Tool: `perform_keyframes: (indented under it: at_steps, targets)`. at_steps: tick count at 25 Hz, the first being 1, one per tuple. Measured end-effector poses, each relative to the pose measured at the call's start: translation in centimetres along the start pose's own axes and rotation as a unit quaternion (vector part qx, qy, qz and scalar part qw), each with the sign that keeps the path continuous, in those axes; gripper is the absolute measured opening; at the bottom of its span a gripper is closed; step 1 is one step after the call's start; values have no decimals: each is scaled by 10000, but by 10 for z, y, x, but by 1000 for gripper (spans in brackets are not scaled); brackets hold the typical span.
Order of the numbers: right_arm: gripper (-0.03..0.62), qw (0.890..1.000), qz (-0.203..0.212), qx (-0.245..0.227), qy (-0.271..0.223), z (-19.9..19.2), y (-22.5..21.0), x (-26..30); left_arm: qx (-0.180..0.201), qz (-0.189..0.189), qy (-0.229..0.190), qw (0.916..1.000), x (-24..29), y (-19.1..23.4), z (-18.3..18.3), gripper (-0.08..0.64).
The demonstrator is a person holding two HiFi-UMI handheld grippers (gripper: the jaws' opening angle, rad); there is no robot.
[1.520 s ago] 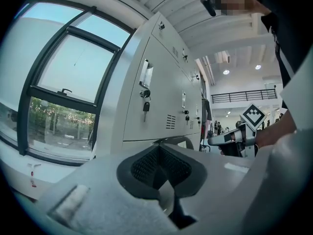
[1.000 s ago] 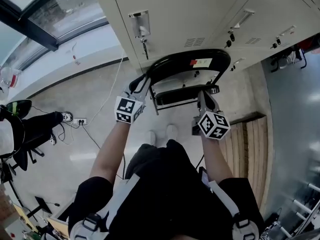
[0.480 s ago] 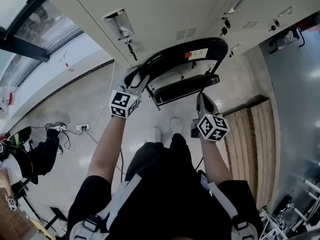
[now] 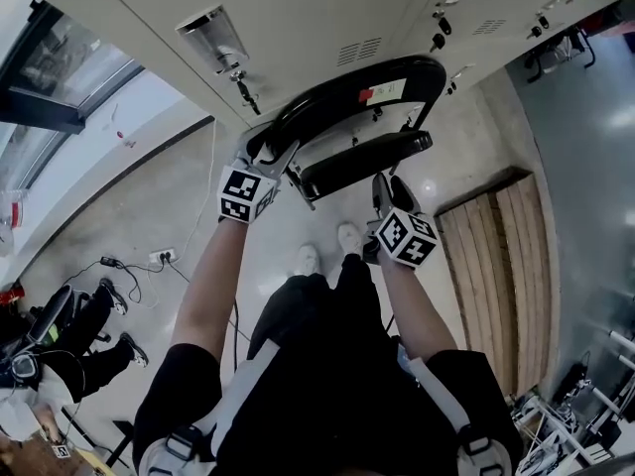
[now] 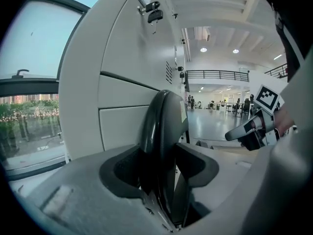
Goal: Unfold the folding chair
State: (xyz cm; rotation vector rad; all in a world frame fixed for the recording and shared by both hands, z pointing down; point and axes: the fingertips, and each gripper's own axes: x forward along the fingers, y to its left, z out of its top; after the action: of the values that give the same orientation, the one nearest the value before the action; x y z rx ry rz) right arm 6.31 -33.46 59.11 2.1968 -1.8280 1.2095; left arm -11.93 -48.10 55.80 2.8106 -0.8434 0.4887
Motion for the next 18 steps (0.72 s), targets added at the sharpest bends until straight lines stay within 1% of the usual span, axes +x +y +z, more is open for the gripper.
perform_keyframes:
  at_steps: [4,7,10,14,18]
  targets:
    - [241,9975,-293,609,199,-14,-3,20,-62,-25,-5,10000,4,0,0,214]
    - [275,9946,-395,900,345,-24,4,32,-154,-60,-36,9999,3,-2,1,212]
    - [309,9895,-509,1207,607,-41,10,45,-161,-159,-26,9997,3,-4,2,203]
    - [323,9801,-735,1570,963,-69,7,62,-108,-284,32,9995,-1,-12,1,195]
    - [328,9722,-1006,1772,1154,-85,-5,74,-65,-364,67,9993,-3,-21,0,192]
